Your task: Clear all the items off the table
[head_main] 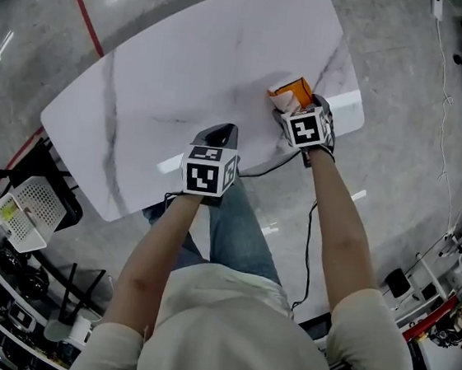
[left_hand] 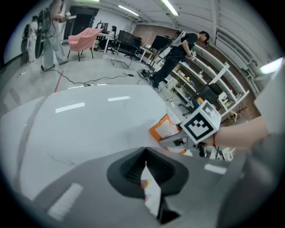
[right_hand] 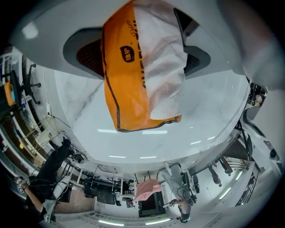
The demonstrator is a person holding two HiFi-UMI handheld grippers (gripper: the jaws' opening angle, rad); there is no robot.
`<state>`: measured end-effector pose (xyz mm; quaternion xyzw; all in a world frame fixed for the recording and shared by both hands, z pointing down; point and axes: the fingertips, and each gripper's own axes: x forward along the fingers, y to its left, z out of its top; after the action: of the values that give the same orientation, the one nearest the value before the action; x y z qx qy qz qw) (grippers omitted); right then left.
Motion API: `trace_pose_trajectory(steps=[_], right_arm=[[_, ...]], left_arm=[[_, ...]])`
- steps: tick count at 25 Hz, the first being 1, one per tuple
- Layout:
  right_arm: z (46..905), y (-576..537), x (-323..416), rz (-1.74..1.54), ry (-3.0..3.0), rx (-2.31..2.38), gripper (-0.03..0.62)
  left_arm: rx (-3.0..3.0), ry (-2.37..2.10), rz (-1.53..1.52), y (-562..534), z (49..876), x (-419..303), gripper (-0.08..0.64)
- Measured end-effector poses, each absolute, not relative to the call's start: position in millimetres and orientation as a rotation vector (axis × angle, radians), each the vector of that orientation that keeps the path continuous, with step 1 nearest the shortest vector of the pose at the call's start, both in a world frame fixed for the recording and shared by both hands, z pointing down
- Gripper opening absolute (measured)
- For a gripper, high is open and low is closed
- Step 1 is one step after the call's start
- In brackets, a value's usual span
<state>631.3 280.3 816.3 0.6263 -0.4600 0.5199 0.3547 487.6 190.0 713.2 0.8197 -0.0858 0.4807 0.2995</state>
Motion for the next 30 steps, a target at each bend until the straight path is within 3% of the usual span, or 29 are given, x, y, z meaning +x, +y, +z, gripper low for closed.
trace_pose_trajectory(steps=[6,12,14,30], right_arm=[[815.3,281.1,630.1,1.342,-1.184,1.597,0.489],[804.1,280.7,629.8,1.297,-1.142,1.583,0.334],[799.3,283.5,631.7,1.278,-1.124,1.594,0.309],[734.9,288.7,613.9,1.222,-1.100,1.604,0.305]], left_arm=[[2.182,-0.226,1.275,191.4,709.4,485.7,0.009],[2.193,-0.243,1.270,188.9,705.1,478.9,0.009],[2.200,-0.250,1.269,188.4,699.9,477.6,0.009],[2.243,-0.251,1.230,196.2,648.1,465.1,0.009]])
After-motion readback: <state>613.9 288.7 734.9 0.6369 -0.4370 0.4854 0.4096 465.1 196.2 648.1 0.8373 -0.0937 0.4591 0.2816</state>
